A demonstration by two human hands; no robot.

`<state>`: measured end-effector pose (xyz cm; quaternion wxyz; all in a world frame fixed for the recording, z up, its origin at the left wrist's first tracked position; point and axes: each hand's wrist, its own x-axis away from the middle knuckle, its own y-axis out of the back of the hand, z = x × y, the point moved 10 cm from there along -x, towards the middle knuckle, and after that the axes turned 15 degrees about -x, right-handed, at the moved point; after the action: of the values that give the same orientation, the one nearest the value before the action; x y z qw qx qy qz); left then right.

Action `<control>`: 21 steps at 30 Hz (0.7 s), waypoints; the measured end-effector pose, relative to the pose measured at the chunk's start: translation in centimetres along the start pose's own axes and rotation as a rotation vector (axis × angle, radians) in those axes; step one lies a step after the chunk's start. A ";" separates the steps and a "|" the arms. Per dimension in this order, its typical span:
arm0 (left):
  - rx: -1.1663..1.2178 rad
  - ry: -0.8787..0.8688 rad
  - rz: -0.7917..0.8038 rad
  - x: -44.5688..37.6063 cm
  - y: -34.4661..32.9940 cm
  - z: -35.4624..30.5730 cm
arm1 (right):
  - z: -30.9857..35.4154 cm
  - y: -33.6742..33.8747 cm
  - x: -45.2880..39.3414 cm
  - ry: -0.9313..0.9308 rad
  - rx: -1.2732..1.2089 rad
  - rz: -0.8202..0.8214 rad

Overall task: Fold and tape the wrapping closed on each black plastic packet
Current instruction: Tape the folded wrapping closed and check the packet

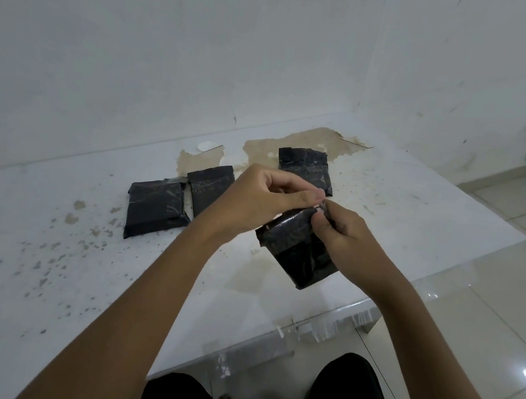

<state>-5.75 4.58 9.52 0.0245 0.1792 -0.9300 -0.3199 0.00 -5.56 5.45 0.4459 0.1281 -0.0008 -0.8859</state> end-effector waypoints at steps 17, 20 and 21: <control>0.195 0.205 -0.134 0.9 0.3 3.3 | -2.2 1.9 0.2 -0.169 -0.286 -0.260; 0.412 0.297 -0.277 1.8 -1.7 4.1 | -2.5 1.2 0.3 -0.200 -0.387 -0.375; 0.498 0.328 -0.319 1.9 -2.2 4.4 | -2.5 1.1 0.4 -0.203 -0.384 -0.424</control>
<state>-7.51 4.84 4.56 0.0789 0.3720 -0.9235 -0.0498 1.23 -6.23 3.04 0.2647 -0.0506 0.1489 -0.9514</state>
